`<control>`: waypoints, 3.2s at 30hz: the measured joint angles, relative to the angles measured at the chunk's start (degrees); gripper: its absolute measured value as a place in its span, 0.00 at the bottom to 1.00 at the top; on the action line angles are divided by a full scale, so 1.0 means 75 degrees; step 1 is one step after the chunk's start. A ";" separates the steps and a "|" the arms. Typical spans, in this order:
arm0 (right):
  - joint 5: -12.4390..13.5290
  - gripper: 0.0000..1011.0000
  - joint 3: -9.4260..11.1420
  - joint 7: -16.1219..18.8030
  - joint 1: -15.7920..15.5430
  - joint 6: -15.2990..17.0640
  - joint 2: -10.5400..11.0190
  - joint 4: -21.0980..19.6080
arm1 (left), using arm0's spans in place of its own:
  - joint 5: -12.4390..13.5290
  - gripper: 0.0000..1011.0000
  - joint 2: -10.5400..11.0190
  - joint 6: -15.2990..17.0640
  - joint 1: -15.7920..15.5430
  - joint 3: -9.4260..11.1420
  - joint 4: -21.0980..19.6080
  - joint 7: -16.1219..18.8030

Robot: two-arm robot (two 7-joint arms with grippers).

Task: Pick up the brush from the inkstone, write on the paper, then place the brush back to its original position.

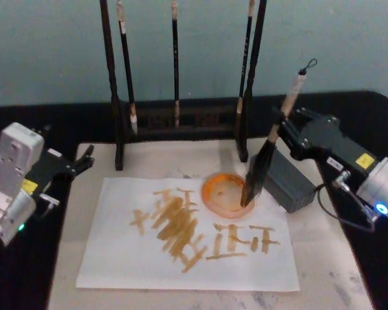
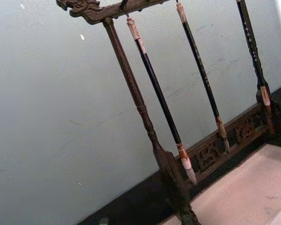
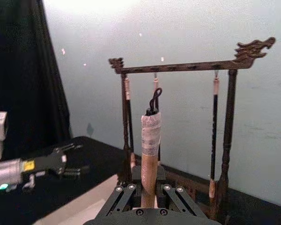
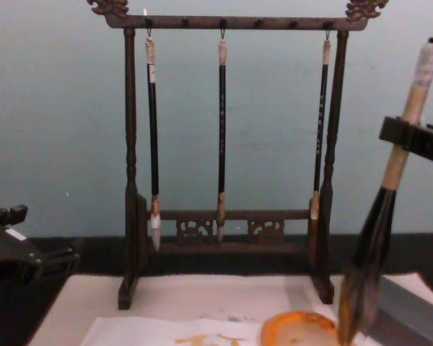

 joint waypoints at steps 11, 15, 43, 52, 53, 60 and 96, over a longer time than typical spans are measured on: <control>-0.0226 0.18 0.0295 0.0443 -0.0624 -0.0186 0.0354 -0.0410 | 0.0000 1.00 0.0000 0.0000 0.0000 0.0000 0.0000 0.0000; -0.0284 0.18 0.0389 0.0535 -0.0842 -0.0228 0.0413 -0.0531 | 0.0000 1.00 0.0000 0.0000 0.0000 0.0000 0.0000 0.0000; -0.0932 0.18 0.0246 0.0751 -0.1079 -0.0337 0.0275 -0.0582 | 0.0000 1.00 0.0000 0.0000 0.0001 0.0000 0.0000 0.0000; -0.1177 0.18 0.0227 0.0727 -0.1116 -0.0473 0.0187 -0.0485 | 0.0000 1.00 0.0000 0.0000 0.0000 -0.0001 0.0000 0.0000; -0.1200 0.18 0.0229 0.0719 -0.1121 -0.0499 0.0171 -0.0475 | 0.0000 1.00 0.0000 0.0000 0.0000 0.0000 0.0000 0.0000; -0.1249 0.18 0.0254 0.0807 -0.1129 -0.0663 0.0079 -0.0391 | 0.0000 1.00 0.0000 0.0000 0.0000 -0.0001 0.0000 0.0000; -0.1701 0.18 0.0079 0.1099 -0.0952 -0.1071 -0.0067 -0.0067 | 0.0000 1.00 -0.0001 0.0000 0.0000 0.0000 0.0000 0.0000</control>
